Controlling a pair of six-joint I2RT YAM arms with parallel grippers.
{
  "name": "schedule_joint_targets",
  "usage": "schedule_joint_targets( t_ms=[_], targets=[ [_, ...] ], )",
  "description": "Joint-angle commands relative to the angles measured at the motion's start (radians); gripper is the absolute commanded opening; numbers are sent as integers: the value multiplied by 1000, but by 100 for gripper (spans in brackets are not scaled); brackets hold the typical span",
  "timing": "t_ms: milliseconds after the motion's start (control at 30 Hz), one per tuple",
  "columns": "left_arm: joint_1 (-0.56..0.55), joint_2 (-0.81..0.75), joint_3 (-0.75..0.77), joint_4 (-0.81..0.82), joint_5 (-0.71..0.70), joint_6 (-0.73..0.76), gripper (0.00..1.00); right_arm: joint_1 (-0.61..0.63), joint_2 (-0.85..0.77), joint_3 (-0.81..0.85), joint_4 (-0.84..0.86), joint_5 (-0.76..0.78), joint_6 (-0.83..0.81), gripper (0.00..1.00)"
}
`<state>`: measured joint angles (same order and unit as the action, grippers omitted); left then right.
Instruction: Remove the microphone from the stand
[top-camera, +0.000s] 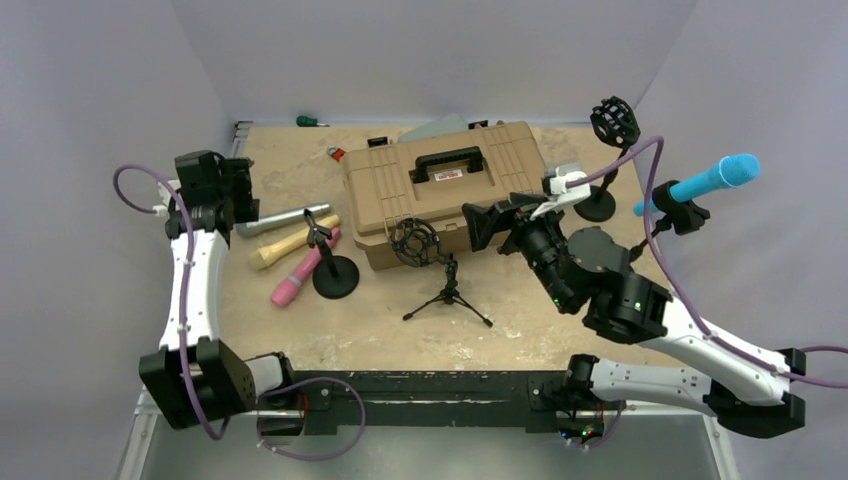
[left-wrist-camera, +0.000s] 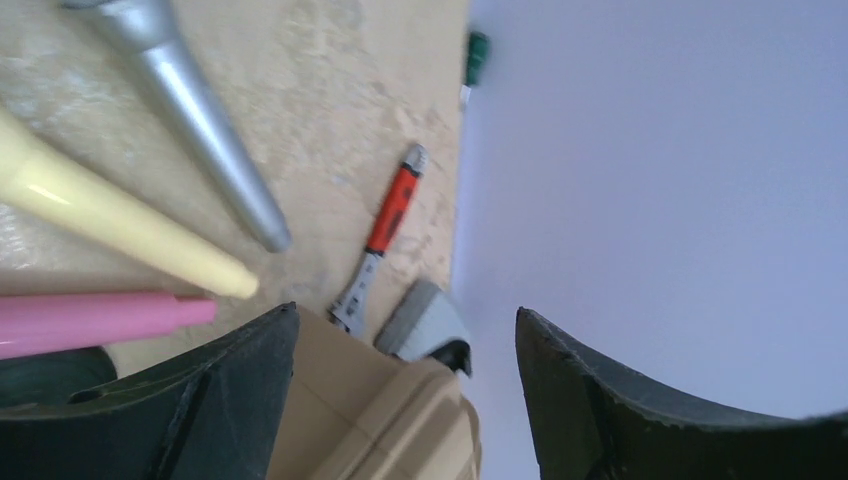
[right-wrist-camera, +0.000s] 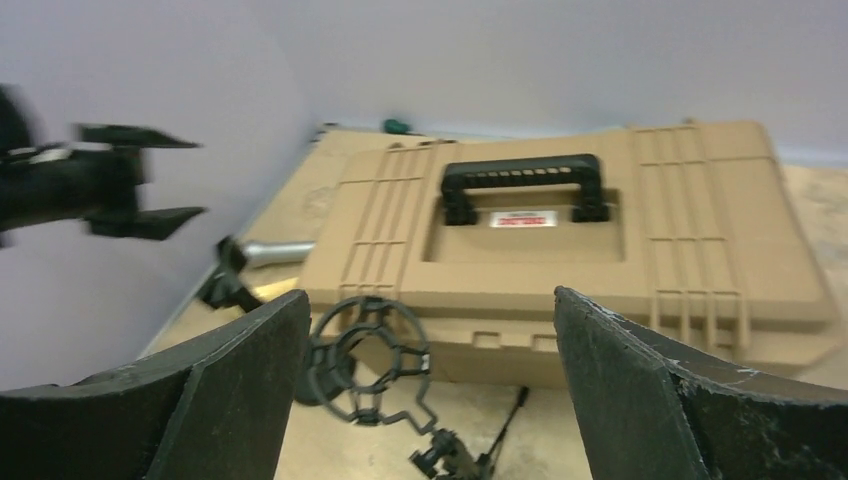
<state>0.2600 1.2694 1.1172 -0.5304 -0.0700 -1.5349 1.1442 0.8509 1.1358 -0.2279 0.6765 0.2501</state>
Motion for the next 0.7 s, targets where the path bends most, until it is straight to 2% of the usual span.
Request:
schedule_joint_targets(
  t_ms=[0,100,167,233,367,533,600,667],
  targets=[
    [-30,-121,25,113,160,283,79,-12,89,79,-25,288,-21,92],
    [-99,-126,185,36,206,497,80,-140,172,166,-77,295,-27,93],
    [-164,-123,277,6,206,635,80,-316,217,223,-108,162,-20,92],
    [-231,-135,327,16,223,761,80,-421,253,270,-113,108,-24,92],
    [-328,-206,289,88,275,909,81,-561,342,384,-133,112,-36,92],
    [-374,-296,189,176,396,958,84,-770,480,574,-232,-1,-48,89],
    [-408,-320,183,180,401,990,85,-840,525,639,-264,-43,-56,82],
    [-445,-330,195,164,394,1026,86,-895,573,710,-310,-64,-68,69]
  ],
)
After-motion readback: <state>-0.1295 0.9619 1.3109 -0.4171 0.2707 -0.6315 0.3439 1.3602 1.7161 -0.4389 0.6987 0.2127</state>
